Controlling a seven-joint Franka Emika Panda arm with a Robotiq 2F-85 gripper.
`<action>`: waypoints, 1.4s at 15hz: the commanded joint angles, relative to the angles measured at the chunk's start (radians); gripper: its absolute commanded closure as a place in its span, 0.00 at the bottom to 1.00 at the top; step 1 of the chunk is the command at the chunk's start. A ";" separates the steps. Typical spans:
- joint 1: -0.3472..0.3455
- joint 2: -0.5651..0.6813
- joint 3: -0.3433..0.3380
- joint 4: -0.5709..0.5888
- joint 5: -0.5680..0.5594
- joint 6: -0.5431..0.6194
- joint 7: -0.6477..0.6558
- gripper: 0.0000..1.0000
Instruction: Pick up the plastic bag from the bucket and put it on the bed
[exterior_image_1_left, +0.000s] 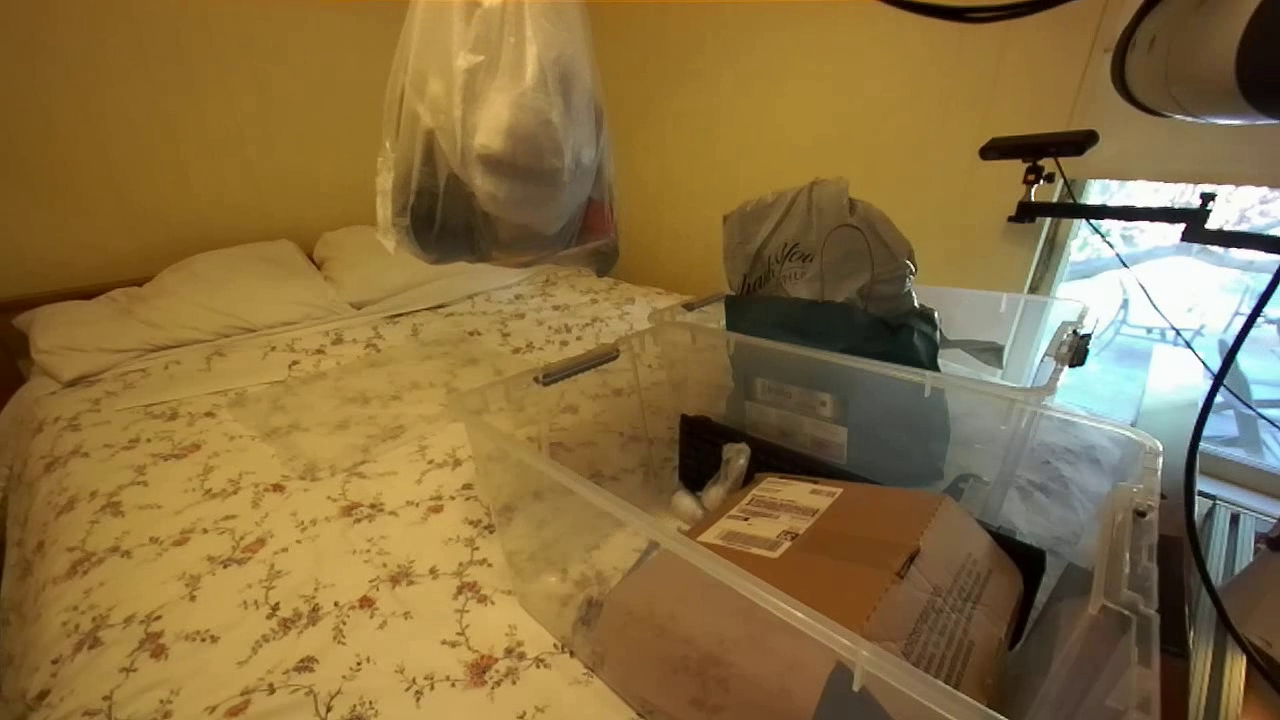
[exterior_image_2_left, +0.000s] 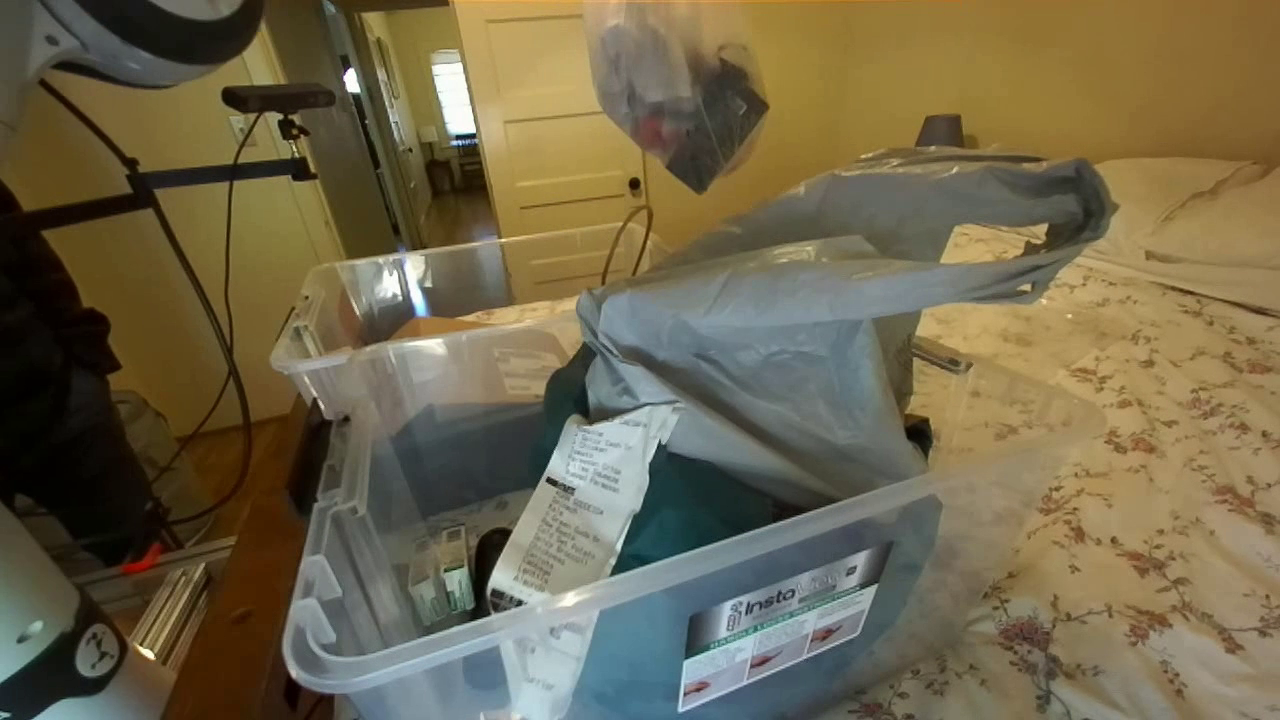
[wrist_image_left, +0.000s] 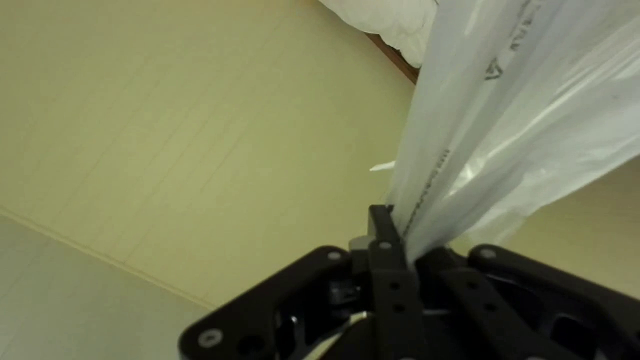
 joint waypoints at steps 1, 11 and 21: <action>-0.051 0.035 0.021 0.041 0.093 0.068 0.016 1.00; -0.075 0.106 -0.025 0.028 0.105 -0.009 0.139 1.00; -0.187 0.238 0.015 0.028 0.209 -0.187 0.186 1.00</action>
